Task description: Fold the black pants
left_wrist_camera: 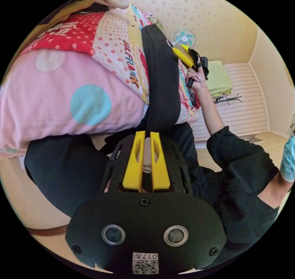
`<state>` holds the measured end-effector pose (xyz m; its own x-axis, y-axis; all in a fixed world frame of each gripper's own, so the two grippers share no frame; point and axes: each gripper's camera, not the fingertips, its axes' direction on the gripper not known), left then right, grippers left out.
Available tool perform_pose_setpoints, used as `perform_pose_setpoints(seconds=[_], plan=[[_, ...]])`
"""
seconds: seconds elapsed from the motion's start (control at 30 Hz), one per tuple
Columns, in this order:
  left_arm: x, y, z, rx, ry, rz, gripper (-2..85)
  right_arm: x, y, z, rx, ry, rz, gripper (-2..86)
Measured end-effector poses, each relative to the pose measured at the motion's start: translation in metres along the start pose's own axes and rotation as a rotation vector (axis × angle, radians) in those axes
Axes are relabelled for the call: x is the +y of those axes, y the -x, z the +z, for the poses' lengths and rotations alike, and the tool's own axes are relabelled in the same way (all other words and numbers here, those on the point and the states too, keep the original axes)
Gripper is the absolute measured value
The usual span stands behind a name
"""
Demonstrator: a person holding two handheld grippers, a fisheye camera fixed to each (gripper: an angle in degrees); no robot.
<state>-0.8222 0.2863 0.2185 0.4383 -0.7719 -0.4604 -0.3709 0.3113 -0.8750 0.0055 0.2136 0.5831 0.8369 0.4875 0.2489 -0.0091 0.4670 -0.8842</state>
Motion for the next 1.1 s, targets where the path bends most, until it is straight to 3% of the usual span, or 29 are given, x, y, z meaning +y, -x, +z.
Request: perform_pose_setpoints(seconds=[0.07,0.17,0.23,0.3,0.4,0.53,0.6,0.73,0.8,0.87,0.93,1.0,1.1], plan=[[0.001,-0.003,-0.012,-0.043,-0.073,-0.005,4.3,0.042,0.005,-0.008,0.08,-0.009,0.012,11.5],[-0.001,-0.018,-0.03,0.043,-0.332,0.064,5.8,0.108,0.012,-0.012,0.173,-0.06,0.074,12.8],[-0.008,-0.029,-0.022,0.089,-0.457,0.112,7.6,0.143,0.014,-0.001,0.139,-0.066,0.093,15.0],[-0.023,-0.043,0.012,0.047,-0.518,0.134,9.9,0.163,0.021,0.005,0.077,-0.192,0.081,16.6],[-0.045,-0.065,0.066,-0.059,-0.381,0.108,11.6,0.161,0.039,0.036,0.118,-0.224,0.114,17.3],[-0.041,-0.104,0.083,-0.303,-0.391,0.079,8.4,0.119,0.091,0.091,0.563,0.051,-0.077,12.2],[-0.046,-0.12,0.085,-0.282,-0.285,0.088,5.4,0.111,0.108,0.086,0.609,0.101,-0.109,7.9],[-0.04,-0.151,0.091,-0.217,0.041,0.285,4.7,0.133,0.13,0.037,0.381,0.264,-0.11,4.1],[-0.023,-0.157,0.106,-0.107,0.318,0.395,4.1,0.152,0.127,0.028,0.38,0.352,-0.088,3.7],[-0.011,-0.149,0.105,-0.027,0.381,0.4,1.6,0.167,0.116,0.019,0.438,0.385,-0.023,3.5],[-0.01,-0.137,0.084,0.075,0.279,0.378,0.3,0.175,0.103,-0.009,0.424,0.254,0.089,4.7],[-0.022,-0.12,0.034,0.312,-0.054,0.355,0.8,0.17,0.106,-0.028,0.345,0.085,0.083,6.0],[-0.05,-0.104,0.008,0.465,-0.441,0.291,5.4,0.132,0.121,-0.028,0.361,-0.068,0.03,8.1]])
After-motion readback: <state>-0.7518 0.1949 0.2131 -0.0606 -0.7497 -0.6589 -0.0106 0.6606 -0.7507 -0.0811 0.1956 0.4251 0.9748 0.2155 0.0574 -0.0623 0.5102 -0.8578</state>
